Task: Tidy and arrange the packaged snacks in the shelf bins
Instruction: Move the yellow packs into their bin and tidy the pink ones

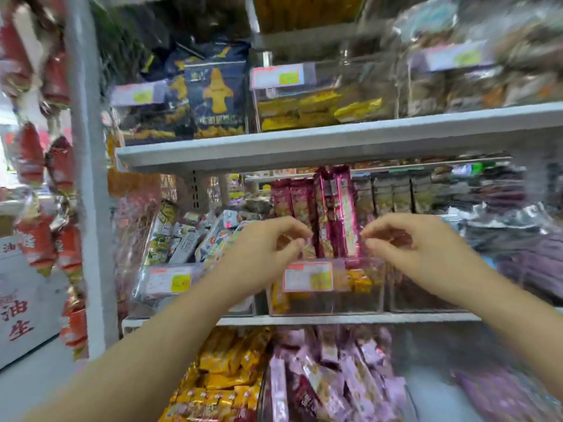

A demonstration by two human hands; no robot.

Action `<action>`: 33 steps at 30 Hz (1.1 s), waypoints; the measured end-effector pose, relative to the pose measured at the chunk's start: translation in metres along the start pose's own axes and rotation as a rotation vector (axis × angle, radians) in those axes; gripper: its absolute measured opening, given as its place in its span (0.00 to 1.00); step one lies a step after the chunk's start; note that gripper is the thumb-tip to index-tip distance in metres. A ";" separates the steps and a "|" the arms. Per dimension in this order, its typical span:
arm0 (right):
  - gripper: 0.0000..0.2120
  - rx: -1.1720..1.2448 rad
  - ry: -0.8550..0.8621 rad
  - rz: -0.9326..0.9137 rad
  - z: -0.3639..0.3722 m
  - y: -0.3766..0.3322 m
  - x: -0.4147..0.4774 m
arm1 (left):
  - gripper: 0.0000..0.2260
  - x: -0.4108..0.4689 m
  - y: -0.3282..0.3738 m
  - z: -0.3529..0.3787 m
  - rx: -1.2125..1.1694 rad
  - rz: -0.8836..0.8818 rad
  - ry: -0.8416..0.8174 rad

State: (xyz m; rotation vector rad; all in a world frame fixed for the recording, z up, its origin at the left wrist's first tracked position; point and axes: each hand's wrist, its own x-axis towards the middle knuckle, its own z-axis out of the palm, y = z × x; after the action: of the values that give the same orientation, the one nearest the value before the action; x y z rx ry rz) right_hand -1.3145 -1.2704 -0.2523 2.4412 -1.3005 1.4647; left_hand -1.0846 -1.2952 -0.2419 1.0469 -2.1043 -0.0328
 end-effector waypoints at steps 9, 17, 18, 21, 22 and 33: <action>0.11 -0.176 -0.201 0.015 -0.010 0.042 0.018 | 0.11 0.095 -0.001 0.049 -0.028 -0.103 -0.556; 0.16 0.152 -0.160 0.121 -0.006 0.067 0.025 | 0.14 0.136 -0.020 0.092 0.041 -0.118 -0.838; 0.16 0.175 -0.151 0.122 -0.006 0.070 0.025 | 0.15 0.139 -0.020 0.095 0.074 -0.106 -0.861; 0.17 0.166 -0.159 0.113 -0.007 0.076 0.027 | 0.21 0.145 -0.021 0.098 0.204 -0.070 -0.970; 0.17 0.166 -0.163 0.114 -0.007 0.077 0.027 | 0.22 0.145 -0.021 0.098 0.245 -0.071 -1.017; 0.17 0.116 -0.180 0.090 -0.007 0.081 0.026 | 0.23 0.139 -0.020 0.103 0.309 -0.086 -1.122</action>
State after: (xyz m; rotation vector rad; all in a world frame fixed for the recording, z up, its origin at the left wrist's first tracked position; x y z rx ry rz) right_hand -1.3667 -1.3374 -0.2599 2.6773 -1.4117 1.4048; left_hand -1.1884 -1.4346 -0.2346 1.5126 -3.1219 -0.4390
